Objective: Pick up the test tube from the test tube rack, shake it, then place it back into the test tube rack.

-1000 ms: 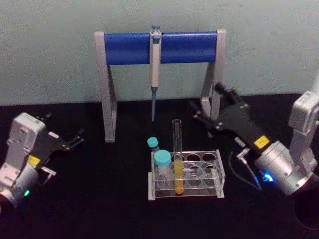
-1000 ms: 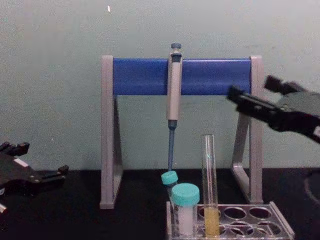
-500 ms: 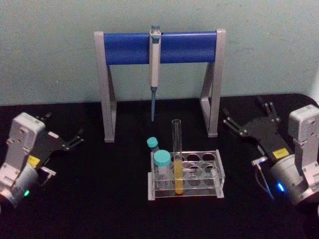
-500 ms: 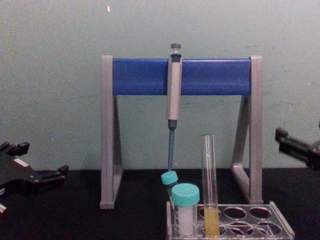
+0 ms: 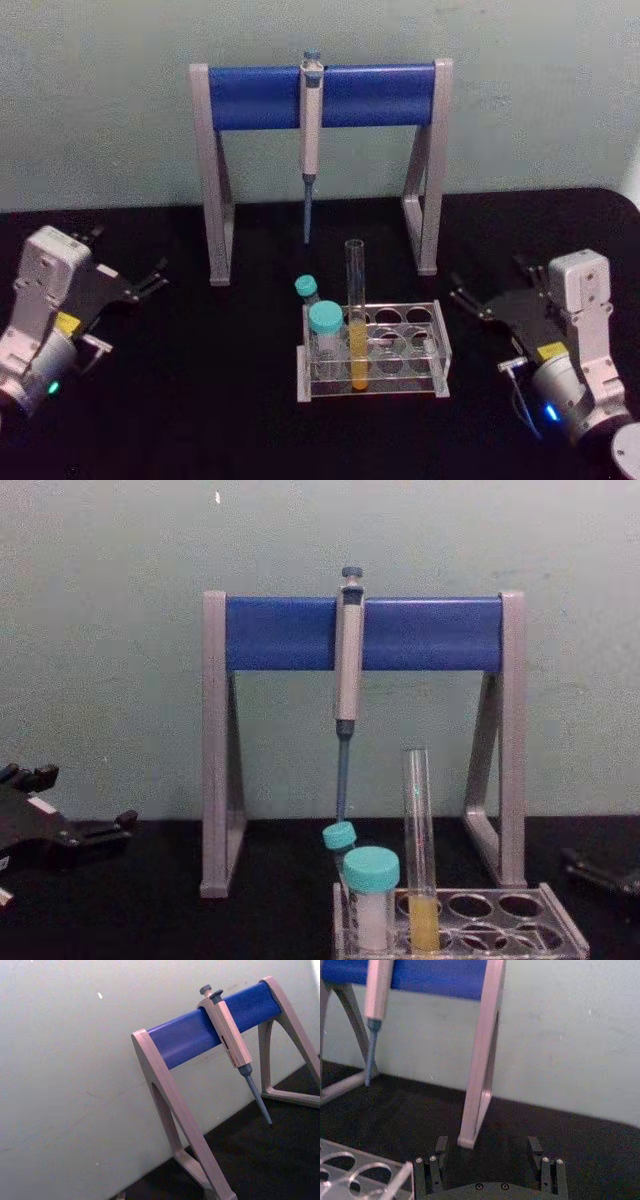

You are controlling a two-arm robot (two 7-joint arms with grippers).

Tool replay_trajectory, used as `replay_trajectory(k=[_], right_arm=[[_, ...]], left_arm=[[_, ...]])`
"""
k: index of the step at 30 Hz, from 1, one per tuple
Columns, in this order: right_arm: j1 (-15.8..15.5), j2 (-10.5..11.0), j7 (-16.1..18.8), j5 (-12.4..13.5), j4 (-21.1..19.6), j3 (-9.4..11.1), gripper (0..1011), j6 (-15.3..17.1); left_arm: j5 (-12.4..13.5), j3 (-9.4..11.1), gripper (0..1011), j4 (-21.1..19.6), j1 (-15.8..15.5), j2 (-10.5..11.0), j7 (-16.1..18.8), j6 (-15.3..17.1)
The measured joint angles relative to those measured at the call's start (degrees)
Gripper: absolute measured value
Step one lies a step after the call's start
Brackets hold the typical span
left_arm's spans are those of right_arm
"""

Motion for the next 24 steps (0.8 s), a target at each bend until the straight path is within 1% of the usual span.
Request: replay_trajectory(k=[10,24], right_arm=[[0.4,-1.4,0.6,-1.0,3.1,1.1,1000,1.4],[0.4,-1.3,0.6,-1.0,3.0,1.0,1000,1.4]], left_arm=[[0.0,0.0,1001,0.0,0.0,0.0,0.0,0.0],[0.0,0.0,1001,0.0,0.0,0.0,0.0,0.0]])
